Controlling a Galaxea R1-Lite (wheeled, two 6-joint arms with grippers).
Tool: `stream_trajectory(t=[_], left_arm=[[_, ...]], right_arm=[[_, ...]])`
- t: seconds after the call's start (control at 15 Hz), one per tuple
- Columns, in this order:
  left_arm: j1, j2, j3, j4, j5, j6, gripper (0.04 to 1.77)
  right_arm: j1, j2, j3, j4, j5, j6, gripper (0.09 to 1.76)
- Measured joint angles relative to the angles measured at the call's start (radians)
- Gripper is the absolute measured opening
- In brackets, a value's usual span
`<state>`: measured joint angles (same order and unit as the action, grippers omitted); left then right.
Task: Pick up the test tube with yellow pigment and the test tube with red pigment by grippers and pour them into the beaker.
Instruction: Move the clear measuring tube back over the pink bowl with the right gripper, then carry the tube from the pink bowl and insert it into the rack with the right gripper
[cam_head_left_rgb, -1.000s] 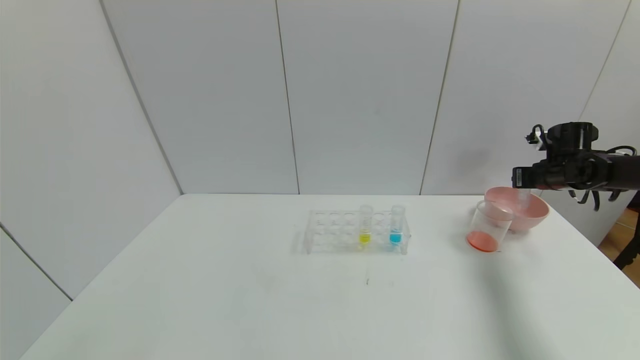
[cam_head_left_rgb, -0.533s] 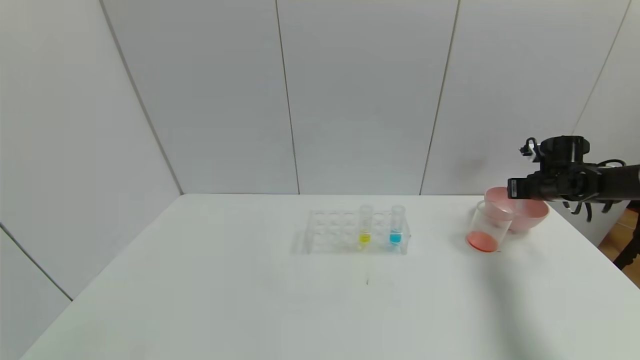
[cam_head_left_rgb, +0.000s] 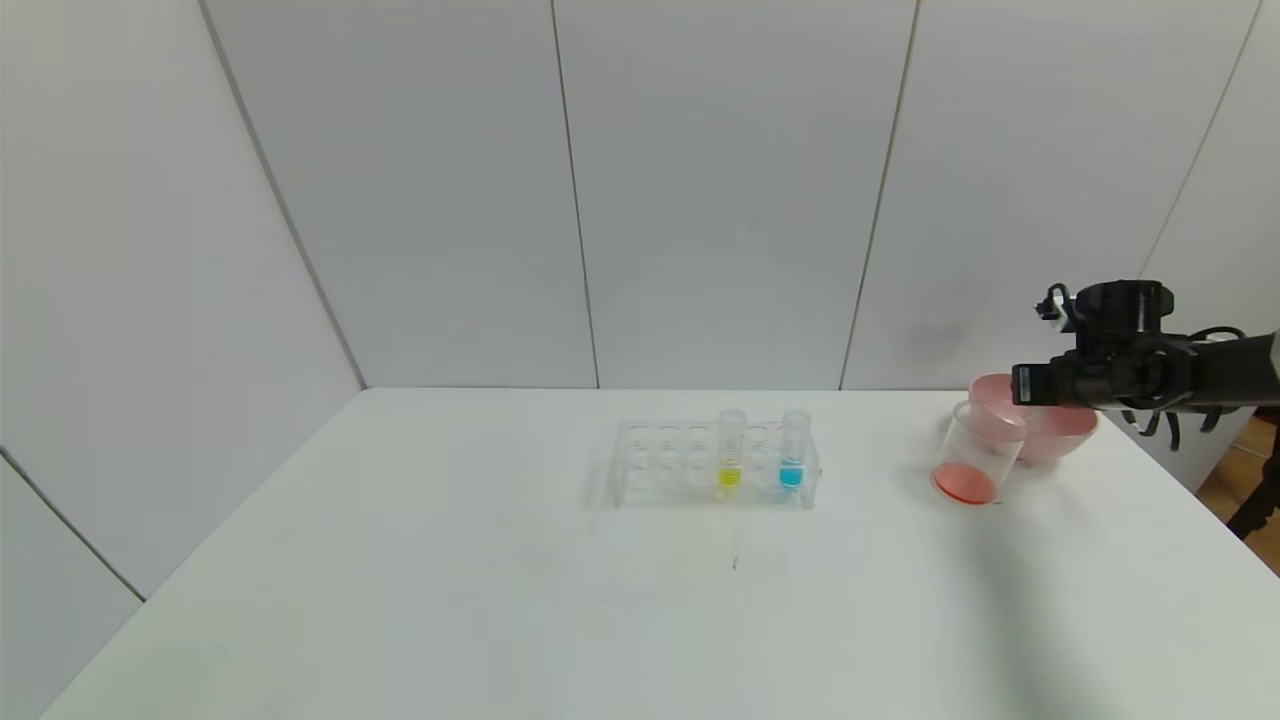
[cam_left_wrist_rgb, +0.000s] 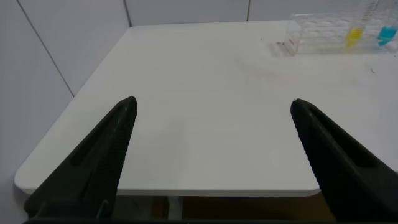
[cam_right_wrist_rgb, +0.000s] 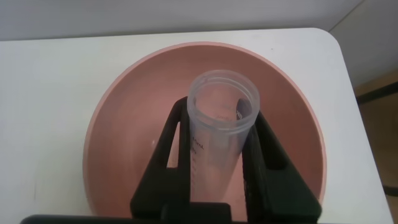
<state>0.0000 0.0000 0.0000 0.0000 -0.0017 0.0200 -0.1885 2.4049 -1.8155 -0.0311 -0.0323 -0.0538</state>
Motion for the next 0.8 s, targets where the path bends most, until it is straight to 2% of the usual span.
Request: stream_trajectory(t=[0.13, 0.33, 0.53, 0.8], left_arm=[[0.0, 0.0, 0.0, 0.0, 0.0, 0.0, 1.76], [0.0, 0.0, 0.0, 0.0, 0.0, 0.0, 1.76], [0.0, 0.0, 0.0, 0.0, 0.0, 0.0, 1.76], [0.0, 0.0, 0.0, 0.0, 0.0, 0.0, 1.76]], right_arm=[[-0.001, 0.0, -0.001, 0.0, 0.0, 0.0, 0.81], [0.0, -0.002, -0.006, 0.0, 0.001, -0.003, 1.09], [0.003, -0.01, -0.008, 0.0, 0.001, -0.006, 1.29], [0.01, -0.028, -0.014, 0.0, 0.001, -0.003, 1.45]])
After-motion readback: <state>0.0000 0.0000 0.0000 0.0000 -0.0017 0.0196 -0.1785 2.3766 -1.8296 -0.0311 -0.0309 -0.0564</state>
